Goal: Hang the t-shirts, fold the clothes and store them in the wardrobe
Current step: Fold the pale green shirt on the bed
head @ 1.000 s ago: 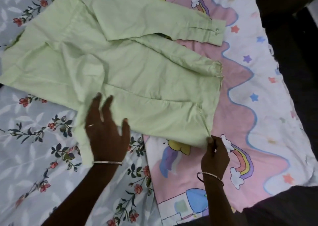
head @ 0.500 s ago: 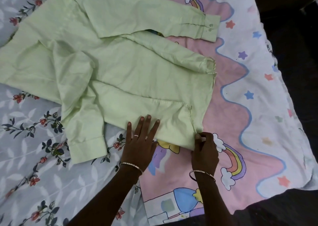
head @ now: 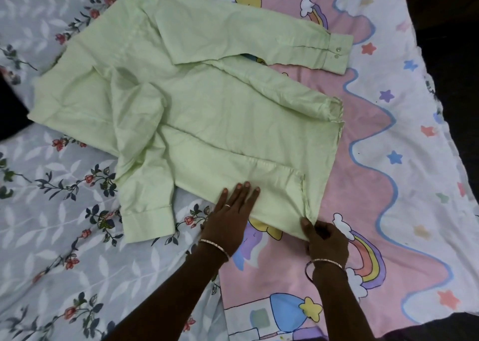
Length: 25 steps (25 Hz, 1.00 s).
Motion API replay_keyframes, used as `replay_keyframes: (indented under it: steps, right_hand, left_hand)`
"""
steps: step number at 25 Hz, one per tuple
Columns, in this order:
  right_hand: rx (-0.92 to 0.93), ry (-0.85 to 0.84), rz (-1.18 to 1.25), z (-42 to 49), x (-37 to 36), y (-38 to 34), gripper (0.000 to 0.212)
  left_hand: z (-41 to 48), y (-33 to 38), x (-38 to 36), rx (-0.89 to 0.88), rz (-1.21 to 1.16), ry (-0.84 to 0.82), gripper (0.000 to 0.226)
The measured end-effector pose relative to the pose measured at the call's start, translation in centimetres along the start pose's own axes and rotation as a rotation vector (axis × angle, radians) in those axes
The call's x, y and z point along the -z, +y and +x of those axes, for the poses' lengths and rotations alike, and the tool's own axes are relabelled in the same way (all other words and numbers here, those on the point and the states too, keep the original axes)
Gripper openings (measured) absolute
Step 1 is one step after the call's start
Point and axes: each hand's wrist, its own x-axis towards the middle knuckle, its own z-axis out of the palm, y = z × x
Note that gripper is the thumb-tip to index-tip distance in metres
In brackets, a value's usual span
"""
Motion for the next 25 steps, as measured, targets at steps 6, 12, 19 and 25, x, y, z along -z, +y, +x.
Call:
replay_keyframes:
  steps: [6, 12, 19, 25]
  right_hand:
    - [0.352, 0.237, -0.071, -5.4, -2.1, -3.1, 0.016]
    - [0.704, -0.366, -0.075, -10.7, -12.0, -5.9, 0.019]
    - [0.743, -0.68, -0.278, -16.0, -21.8, -8.2, 0.112]
    - [0.578, -0.426, 0.161, -14.1, -20.9, -11.0, 0.022]
  left_hand:
    - [-1.6, -2.3, 6.0, 0.14, -0.479, 0.195, 0.062]
    - [-1.5, -13.4, 10.6, 0.837, -0.172, 0.636, 0.058]
    - [-2.1, -17.1, 12.2, 0.976, -0.785, 0.347, 0.064]
    - [-1.6, -17.7, 16.2, 0.858, -1.555, 0.261, 0.02]
